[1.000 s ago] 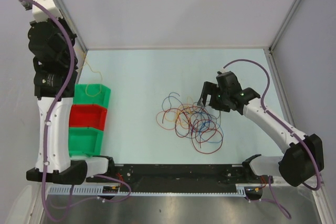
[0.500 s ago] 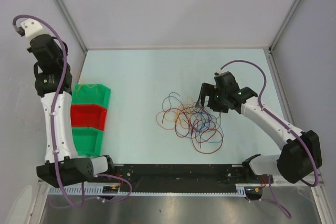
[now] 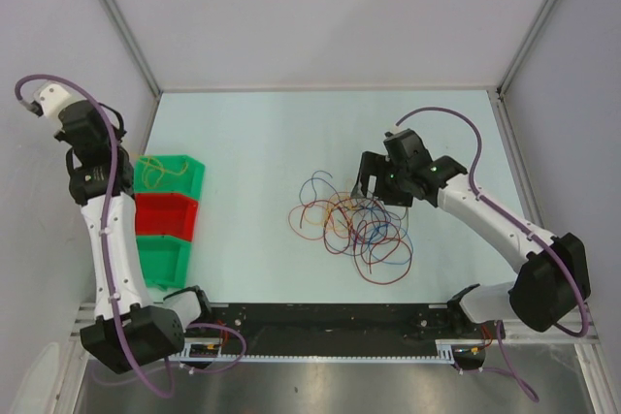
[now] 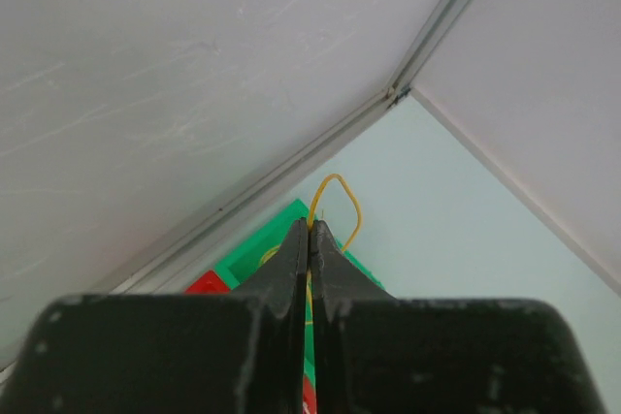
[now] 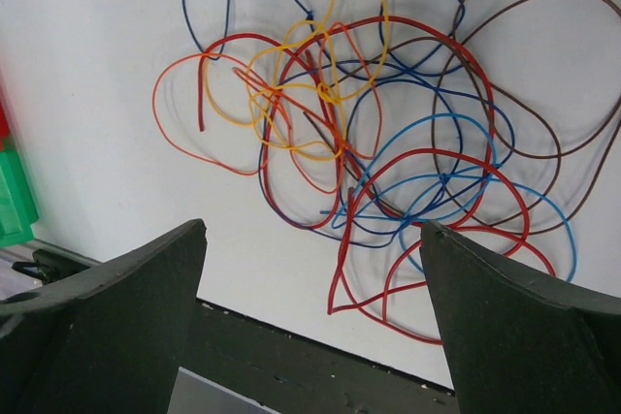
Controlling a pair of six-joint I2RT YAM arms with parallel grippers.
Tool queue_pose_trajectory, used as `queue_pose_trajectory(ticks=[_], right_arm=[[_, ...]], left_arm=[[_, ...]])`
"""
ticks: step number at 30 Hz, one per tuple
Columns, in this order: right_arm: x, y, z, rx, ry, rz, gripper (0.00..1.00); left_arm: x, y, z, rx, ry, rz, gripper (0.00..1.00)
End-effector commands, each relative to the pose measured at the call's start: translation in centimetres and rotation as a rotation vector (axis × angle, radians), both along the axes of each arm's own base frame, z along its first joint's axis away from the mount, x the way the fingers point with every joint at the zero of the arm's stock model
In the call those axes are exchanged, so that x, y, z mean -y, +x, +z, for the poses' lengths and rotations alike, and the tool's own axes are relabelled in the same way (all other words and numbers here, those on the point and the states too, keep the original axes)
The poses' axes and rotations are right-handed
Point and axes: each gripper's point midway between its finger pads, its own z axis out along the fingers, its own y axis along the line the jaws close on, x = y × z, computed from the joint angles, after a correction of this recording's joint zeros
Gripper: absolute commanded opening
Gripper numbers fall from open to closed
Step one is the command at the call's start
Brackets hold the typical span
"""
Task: Untangle the cables
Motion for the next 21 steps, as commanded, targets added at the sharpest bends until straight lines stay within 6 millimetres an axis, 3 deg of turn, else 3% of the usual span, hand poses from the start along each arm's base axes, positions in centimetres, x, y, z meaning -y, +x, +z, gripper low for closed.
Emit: queue_pose_trajectory(ticks=[1,6,21], right_arm=[[-1.0,0.5,1.6,0.022,0.012,-0.019,0.95],[-1.7,0.1,1.5,0.024,0.004,-0.01,0.95],[-1.6,-0.3,1.0,0.013,-0.017,0.0,0.95]], left_arm=[[1.3,0.7,0.1,0.075,-0.048,-0.074,0.0],[1.5,1.1,0.6,0.086,-0.04,-0.094,0.0],[0.4,2.0,-6.5,-0.061,-0.177,-0.003,0.0]])
